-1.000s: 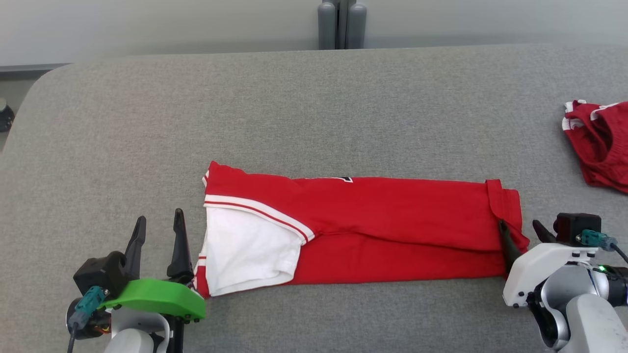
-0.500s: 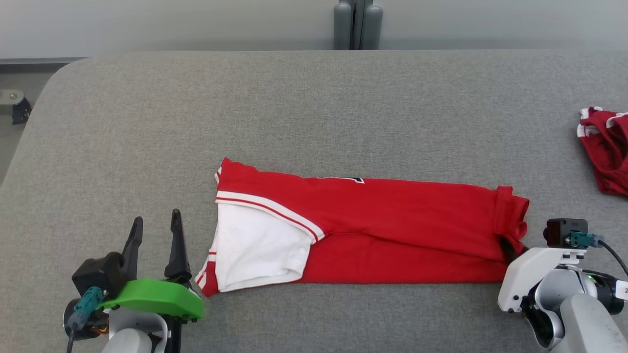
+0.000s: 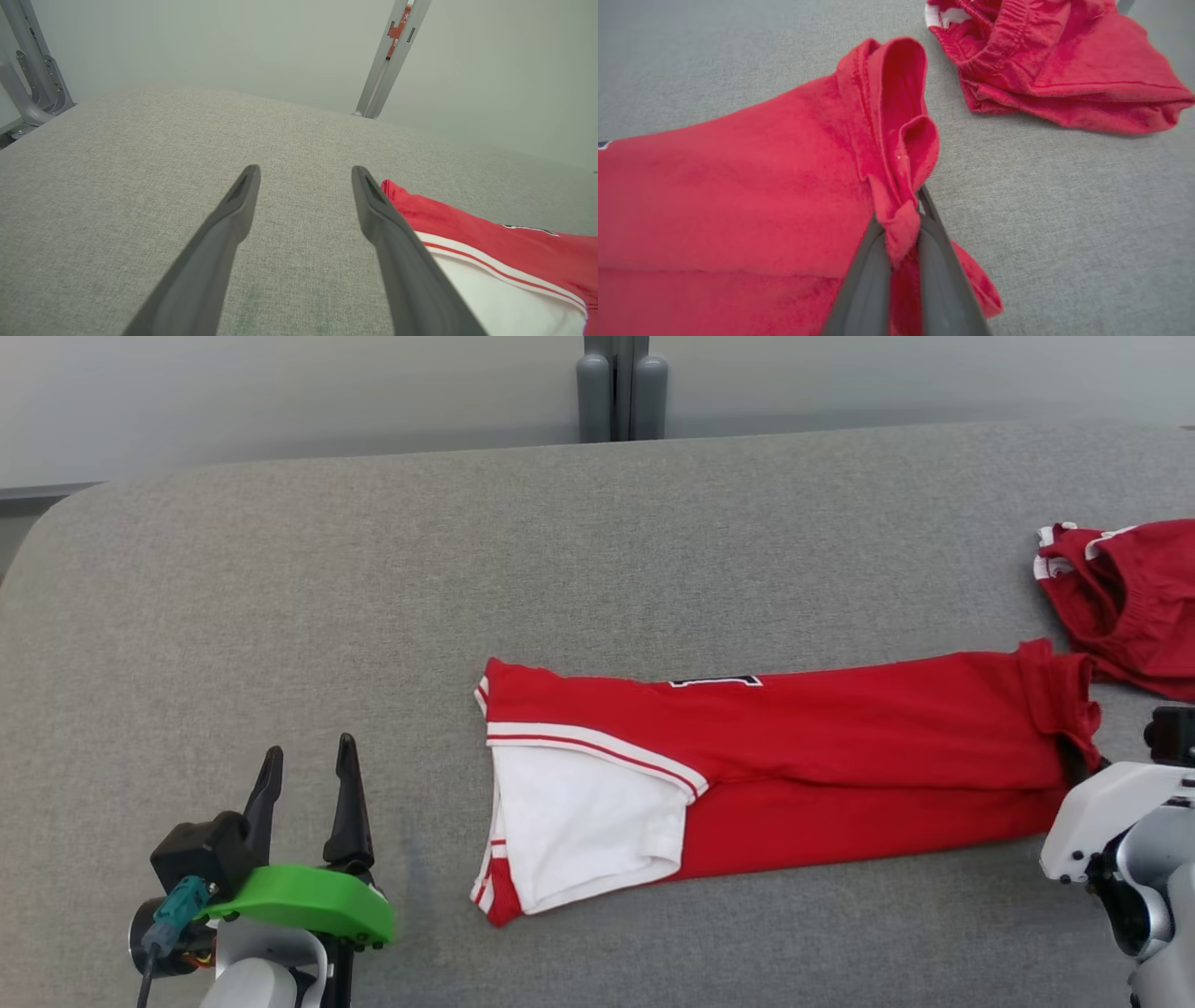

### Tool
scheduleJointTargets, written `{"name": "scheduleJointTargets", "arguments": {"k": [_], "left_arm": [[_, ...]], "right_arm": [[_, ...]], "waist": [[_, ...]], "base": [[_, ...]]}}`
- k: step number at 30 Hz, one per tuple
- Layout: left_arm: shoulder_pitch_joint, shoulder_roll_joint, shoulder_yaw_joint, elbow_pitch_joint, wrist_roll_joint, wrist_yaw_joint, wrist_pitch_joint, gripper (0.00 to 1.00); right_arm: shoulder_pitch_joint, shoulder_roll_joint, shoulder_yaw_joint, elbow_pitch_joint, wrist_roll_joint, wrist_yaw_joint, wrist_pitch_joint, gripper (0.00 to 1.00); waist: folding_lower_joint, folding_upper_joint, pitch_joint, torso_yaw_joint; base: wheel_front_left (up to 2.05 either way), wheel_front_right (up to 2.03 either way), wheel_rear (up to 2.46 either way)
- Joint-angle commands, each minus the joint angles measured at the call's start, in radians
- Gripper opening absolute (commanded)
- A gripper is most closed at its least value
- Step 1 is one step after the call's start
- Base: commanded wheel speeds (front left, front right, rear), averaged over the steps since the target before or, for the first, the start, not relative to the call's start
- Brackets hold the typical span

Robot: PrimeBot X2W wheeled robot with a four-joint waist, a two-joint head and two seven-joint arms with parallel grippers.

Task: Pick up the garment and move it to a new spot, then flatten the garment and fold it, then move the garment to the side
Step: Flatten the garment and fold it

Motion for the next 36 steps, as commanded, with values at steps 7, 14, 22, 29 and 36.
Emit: {"name": "scheduleJointTargets", "arguments": {"k": [7, 14, 22, 29, 36], "left_arm": [[-0.019, -0.003, -0.013, 0.011, 0.0, -0.004, 0.002, 1.0], [-0.024, -0.001, -0.02, 0.018, -0.002, -0.005, 0.003, 1.0], [-0.03, -0.009, -0.037, 0.024, -0.003, -0.012, 0.006, 1.0], [-0.035, -0.021, -0.06, 0.038, 0.0, -0.02, 0.006, 1.0], [-0.037, -0.036, -0.074, 0.058, -0.001, -0.027, -0.001, 1.0]], "right_arm": [[0.081, 0.029, 0.05, -0.231, 0.237, -0.001, 0.057, 0.0], [0.125, 0.068, 0.181, -0.439, 0.346, -0.001, 0.128, 0.0], [0.075, 0.145, 0.315, -0.416, 0.381, -0.001, 0.124, 0.0], [-0.01, 0.184, 0.383, -0.24, 0.392, -0.001, 0.078, 0.0], [-0.078, 0.193, 0.446, -0.105, 0.407, -0.001, 0.05, 0.0]], "waist": [[0.0001, 0.0, -0.008, -0.004], [0.0001, 0.0, -0.015, 0.048], [0.0001, 0.0, -0.023, 0.131], [0.0001, 0.0, -0.02, 0.204], [0.0001, 0.0, -0.021, 0.249]], "base": [[0.0, 0.0, 0.0], [0.0, 0.0, 0.0], [0.0, 0.0, 0.0], [0.0, 0.0, 0.0], [0.0, 0.0, 0.0]]}}
